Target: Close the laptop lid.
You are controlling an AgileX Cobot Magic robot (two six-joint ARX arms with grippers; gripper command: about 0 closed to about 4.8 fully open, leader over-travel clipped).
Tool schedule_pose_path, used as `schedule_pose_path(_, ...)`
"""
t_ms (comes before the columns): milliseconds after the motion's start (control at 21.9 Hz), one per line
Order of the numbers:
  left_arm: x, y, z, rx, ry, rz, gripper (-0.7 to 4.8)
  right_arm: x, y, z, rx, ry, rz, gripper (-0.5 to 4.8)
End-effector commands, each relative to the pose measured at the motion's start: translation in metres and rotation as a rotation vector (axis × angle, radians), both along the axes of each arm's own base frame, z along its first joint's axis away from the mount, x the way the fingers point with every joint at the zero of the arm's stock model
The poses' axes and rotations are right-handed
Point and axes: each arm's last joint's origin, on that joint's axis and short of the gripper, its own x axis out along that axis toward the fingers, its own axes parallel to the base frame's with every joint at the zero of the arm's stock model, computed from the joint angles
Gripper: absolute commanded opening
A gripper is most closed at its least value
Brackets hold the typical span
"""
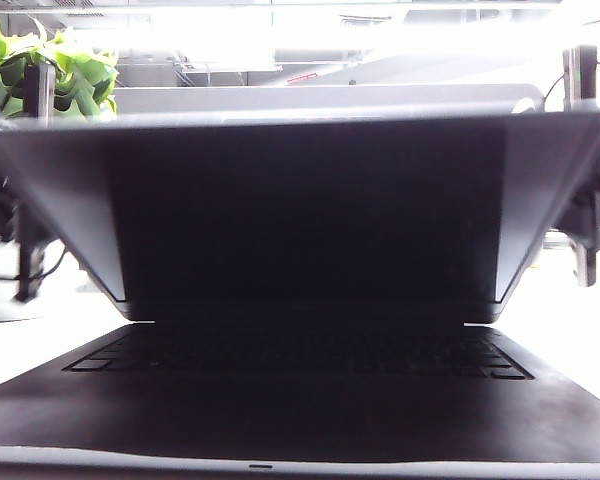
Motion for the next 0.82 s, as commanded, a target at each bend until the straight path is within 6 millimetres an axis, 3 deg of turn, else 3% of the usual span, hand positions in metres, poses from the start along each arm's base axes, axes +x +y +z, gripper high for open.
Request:
schedule_pose_path(46, -0.012, 0.001, -0.01, 0.139, 0.048, 0.019, -0.05, -0.01, 0.0, -0.012, -0.037, 0.034, -0.008, -0.01)
schedule_pose_path(137, -0.019, 0.002, -0.018, 0.354, 0.102, 0.064, -0.05, -0.02, -0.002, -0.026, -0.126, 0.075, -0.041, -0.01)
schedule_pose_path(228, -0.022, 0.004, -0.023, 0.455, 0.115, 0.082, -0.05, -0.022, -0.003, -0.031, -0.192, 0.096, -0.068, -0.01)
schedule_pose_path(547, -0.018, 0.003, -0.021, 0.421, 0.063, 0.088, -0.05, -0.019, -0.003, -0.029, -0.205, 0.073, -0.077, -0.01)
schedule_pose_path(729, 0.008, 0.001, 0.007, 0.342, -0.061, 0.144, -0.05, 0.01, -0.001, 0.002, -0.179, -0.026, -0.112, -0.01)
schedule_pose_path(820, 0.023, 0.002, 0.039, 0.392, -0.176, 0.203, -0.05, 0.03, 0.0, 0.036, -0.191, -0.115, -0.156, -0.02)
